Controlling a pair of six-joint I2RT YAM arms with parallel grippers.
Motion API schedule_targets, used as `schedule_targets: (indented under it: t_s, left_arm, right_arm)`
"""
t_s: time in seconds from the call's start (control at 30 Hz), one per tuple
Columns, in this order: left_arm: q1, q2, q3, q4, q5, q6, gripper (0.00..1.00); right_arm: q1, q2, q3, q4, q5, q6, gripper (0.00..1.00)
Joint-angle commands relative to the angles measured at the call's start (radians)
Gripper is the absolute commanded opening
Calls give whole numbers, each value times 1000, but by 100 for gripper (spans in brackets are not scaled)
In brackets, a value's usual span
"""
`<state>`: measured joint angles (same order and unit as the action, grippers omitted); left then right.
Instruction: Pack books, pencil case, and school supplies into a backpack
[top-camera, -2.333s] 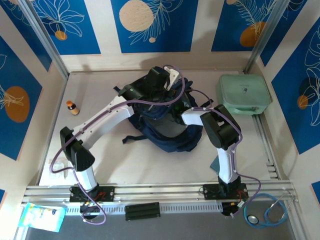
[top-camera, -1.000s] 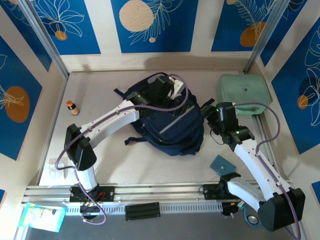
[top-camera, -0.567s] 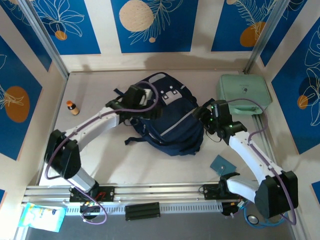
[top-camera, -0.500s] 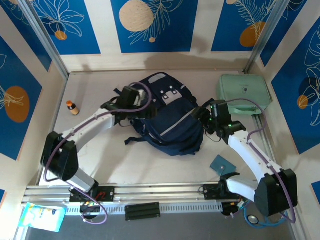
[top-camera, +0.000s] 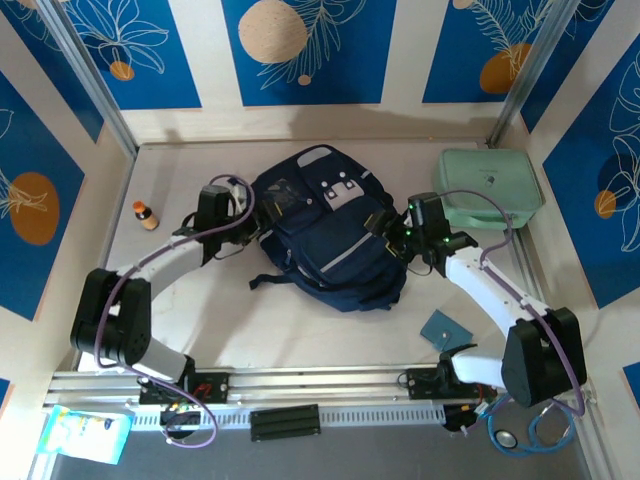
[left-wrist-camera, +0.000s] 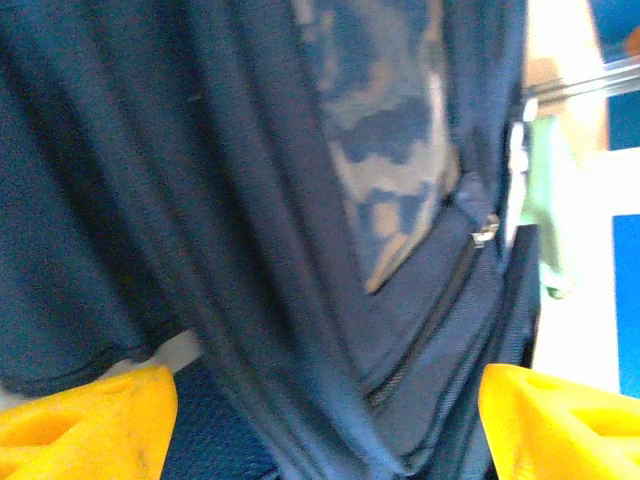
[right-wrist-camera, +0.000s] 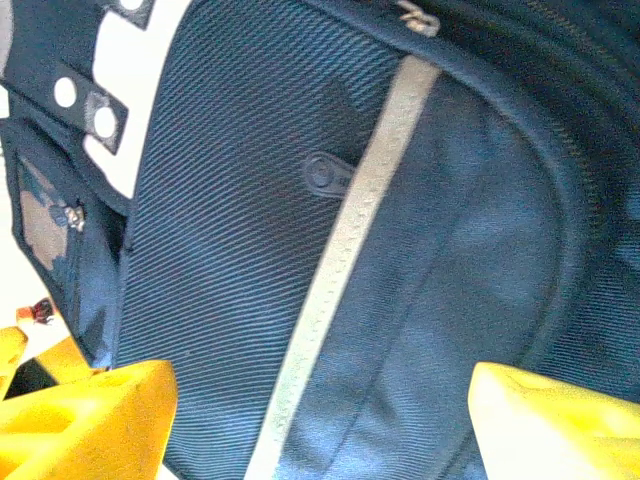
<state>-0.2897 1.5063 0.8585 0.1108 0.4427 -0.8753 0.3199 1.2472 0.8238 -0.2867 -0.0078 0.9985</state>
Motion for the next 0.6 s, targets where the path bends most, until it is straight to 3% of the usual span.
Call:
schedule_targets:
  t_s: [0.0,0.37,0.57]
  left_arm:
    - [6,48,25,54,56,-39,78]
    - [5,134,62,67,70,-82,71]
    - [6,185,126,54,76,-86,58]
  right_arm:
    - [13,20,21,26,-45,10,77]
    - [30,99,75,-101,3,20,74]
    - [66,38,63,-184,165,33,74]
